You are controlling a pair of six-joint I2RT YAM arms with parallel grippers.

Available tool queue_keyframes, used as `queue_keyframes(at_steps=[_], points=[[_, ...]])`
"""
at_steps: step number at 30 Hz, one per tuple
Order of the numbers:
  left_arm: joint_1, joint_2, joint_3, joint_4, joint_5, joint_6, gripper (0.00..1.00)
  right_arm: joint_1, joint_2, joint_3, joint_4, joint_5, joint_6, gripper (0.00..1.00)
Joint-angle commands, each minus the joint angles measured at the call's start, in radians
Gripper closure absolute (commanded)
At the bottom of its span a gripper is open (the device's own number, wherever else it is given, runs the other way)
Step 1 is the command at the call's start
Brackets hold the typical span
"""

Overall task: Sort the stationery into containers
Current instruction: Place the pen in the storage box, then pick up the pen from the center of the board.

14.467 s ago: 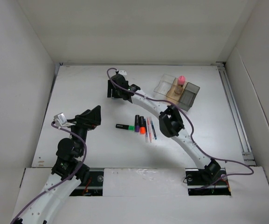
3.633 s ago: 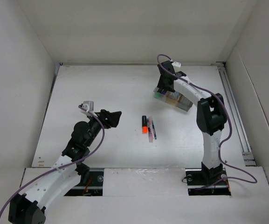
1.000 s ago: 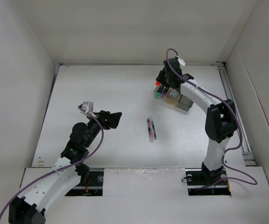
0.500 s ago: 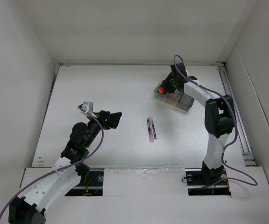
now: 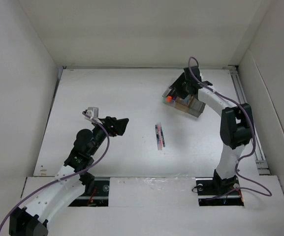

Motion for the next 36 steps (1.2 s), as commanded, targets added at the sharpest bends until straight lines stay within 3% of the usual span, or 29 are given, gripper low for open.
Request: queue_keyframes(at_steps=[1,3,5,6,9,14,22,25,26,29,32,36], points=[[0.003,-0.003,0.041,0.036,0.007,0.016,0.2,0.032,-0.121,0.005,0.04,0.049,-0.022,0.42],[0.003,-0.003,0.041,0.036,0.007,0.016,0.2,0.053,-0.158,-0.019,0.029,0.081,-0.056,0.45],[0.003,-0.003,0.041,0.036,0.016,0.016,0.2,0.108,-0.24,-0.103,0.061,0.124,-0.089,0.55],[0.003,-0.003,0.041,0.036,0.016,0.016,0.2,0.131,-0.273,-0.145,0.081,0.15,-0.102,0.76],[0.003,-0.014,0.032,0.036,0.016,0.007,0.2,0.226,-0.383,-0.309,0.142,0.234,-0.132,1.0],[0.003,-0.005,0.032,0.045,0.016,0.007,0.2,0.412,-0.501,-0.537,0.162,0.351,-0.168,1.0],[0.003,0.015,0.032,0.056,0.017,0.007,0.2,0.542,-0.57,-0.644,0.076,0.44,-0.092,0.99],[0.003,0.015,0.032,0.056,0.017,0.007,0.2,0.578,-0.526,-0.624,0.022,0.497,-0.053,0.81],[0.003,0.015,0.032,0.056,0.017,0.007,0.2,0.578,-0.509,-0.624,0.011,0.497,-0.043,0.69],[0.003,0.015,0.032,0.056,0.017,0.007,0.2,0.596,-0.441,-0.584,-0.011,0.497,-0.043,0.62],[0.003,0.015,0.032,0.056,0.027,0.007,0.2,0.596,-0.371,-0.556,-0.033,0.508,-0.008,0.62],[0.003,0.006,0.032,0.056,0.027,0.007,0.2,0.596,-0.313,-0.556,-0.033,0.52,-0.008,0.69]])
